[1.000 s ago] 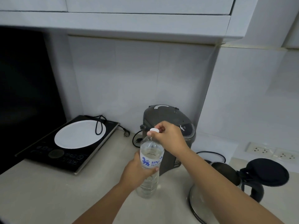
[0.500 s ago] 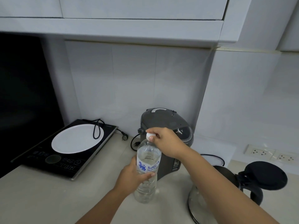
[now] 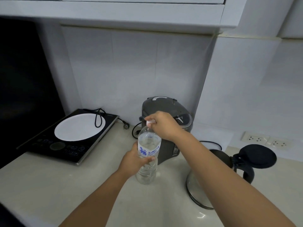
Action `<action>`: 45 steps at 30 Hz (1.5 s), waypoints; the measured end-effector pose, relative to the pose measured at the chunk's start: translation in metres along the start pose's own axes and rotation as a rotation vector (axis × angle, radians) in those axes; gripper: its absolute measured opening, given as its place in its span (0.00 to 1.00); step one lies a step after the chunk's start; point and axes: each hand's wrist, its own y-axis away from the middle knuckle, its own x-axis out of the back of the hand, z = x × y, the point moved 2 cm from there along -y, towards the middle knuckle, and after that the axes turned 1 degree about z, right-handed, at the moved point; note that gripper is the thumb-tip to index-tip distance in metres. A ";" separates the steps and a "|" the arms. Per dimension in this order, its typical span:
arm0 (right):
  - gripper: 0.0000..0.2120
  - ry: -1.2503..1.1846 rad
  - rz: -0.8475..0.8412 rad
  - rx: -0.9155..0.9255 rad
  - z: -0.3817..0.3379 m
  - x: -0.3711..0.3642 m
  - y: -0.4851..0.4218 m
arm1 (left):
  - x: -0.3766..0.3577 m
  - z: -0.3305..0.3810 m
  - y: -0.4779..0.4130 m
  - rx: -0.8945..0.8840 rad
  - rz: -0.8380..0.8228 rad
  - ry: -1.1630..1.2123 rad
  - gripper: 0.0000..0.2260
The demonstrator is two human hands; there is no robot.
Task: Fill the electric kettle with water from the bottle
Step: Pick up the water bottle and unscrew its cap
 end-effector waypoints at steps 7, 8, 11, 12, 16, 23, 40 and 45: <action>0.17 -0.306 -0.075 -0.063 0.003 0.007 0.007 | 0.001 0.002 0.002 0.006 -0.013 -0.046 0.38; 0.14 -0.344 -0.089 -0.072 0.003 0.008 0.006 | 0.001 0.003 0.001 0.012 -0.014 -0.042 0.38; 0.10 -0.378 -0.020 -0.093 0.000 0.010 0.004 | 0.002 0.004 0.002 0.025 -0.024 -0.031 0.37; 0.12 -0.367 0.024 -0.094 -0.001 0.010 0.003 | 0.002 0.004 0.003 0.024 -0.025 -0.030 0.37; 0.19 -0.156 0.054 -0.118 -0.005 0.010 -0.001 | 0.003 0.005 0.003 0.022 -0.027 -0.023 0.37; 0.17 -0.117 -0.093 -0.096 -0.005 0.007 -0.001 | 0.003 0.004 0.003 0.016 -0.031 -0.020 0.37; 0.18 -0.777 0.432 -0.297 0.046 -0.035 0.048 | 0.001 0.004 0.004 -0.019 0.012 -0.036 0.33; 0.17 -0.663 0.549 -0.448 0.073 -0.079 0.075 | 0.001 0.006 0.007 -0.017 0.019 -0.035 0.34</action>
